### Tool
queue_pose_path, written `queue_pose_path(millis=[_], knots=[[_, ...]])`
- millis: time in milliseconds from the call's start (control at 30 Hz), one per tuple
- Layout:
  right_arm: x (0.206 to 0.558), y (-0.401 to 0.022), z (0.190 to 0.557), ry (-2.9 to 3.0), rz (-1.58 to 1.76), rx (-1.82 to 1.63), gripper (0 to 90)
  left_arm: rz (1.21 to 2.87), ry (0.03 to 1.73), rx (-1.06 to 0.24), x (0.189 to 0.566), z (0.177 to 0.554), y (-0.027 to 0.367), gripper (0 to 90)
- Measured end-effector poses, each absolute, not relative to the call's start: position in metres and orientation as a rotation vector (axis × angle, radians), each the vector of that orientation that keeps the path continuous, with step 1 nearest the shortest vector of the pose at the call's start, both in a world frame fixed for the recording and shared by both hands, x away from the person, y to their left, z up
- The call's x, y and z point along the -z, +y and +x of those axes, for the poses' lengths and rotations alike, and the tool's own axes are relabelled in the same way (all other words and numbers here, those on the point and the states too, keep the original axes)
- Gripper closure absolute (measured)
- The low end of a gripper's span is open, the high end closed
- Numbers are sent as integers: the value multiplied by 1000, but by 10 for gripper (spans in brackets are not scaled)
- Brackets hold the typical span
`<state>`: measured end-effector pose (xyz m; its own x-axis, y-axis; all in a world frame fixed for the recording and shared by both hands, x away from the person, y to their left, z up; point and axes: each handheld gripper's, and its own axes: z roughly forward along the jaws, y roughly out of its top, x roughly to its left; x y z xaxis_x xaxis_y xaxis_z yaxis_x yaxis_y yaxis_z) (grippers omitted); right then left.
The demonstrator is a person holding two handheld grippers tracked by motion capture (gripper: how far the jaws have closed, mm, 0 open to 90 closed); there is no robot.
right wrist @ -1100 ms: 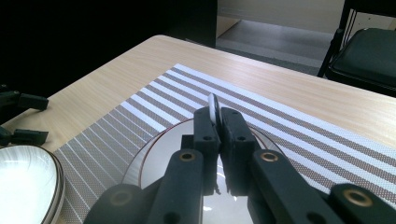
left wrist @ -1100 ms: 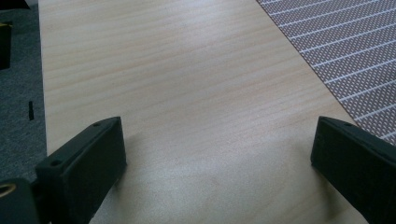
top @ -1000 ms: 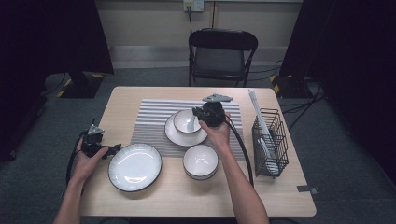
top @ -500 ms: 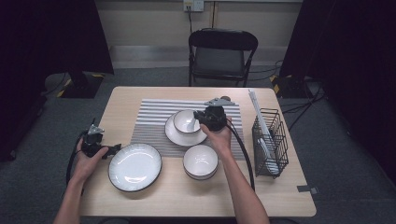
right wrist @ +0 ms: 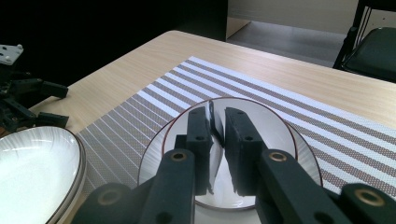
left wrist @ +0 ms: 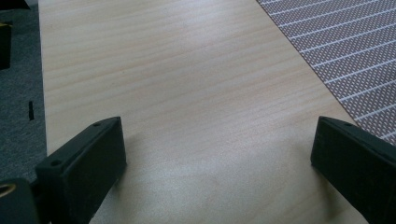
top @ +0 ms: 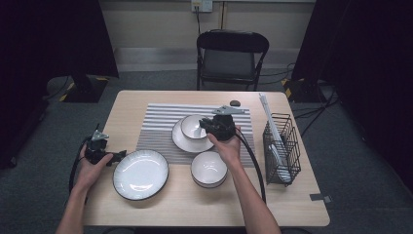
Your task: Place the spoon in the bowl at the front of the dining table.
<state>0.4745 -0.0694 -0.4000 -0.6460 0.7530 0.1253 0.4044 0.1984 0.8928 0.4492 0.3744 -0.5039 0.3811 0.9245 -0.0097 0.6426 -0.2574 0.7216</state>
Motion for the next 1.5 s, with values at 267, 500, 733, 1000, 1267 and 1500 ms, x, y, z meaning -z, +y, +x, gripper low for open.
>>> queue_pose_path(millis=[267, 500, 733, 1000, 1267, 1500], knots=[[400, -68, 473, 2146, 1077, -1434, 807, 1998, 1343, -562, 504, 449, 374, 27], [400, -63, 473, 2151, 1073, -1441, 807, 1998, 1343, -562, 504, 449, 374, 27], [398, -49, 478, 2175, 1057, -1423, 819, 1997, 1344, -561, 504, 449, 374, 27], [398, -47, 477, 2196, 1032, -1414, 804, 1998, 1343, -562, 504, 449, 374, 27], [400, -42, 475, 2219, 1015, -1415, 747, 1998, 1343, -561, 504, 449, 374, 27], [401, -39, 476, 2232, 1011, -1398, 712, 1998, 1343, -561, 504, 449, 374, 27]])
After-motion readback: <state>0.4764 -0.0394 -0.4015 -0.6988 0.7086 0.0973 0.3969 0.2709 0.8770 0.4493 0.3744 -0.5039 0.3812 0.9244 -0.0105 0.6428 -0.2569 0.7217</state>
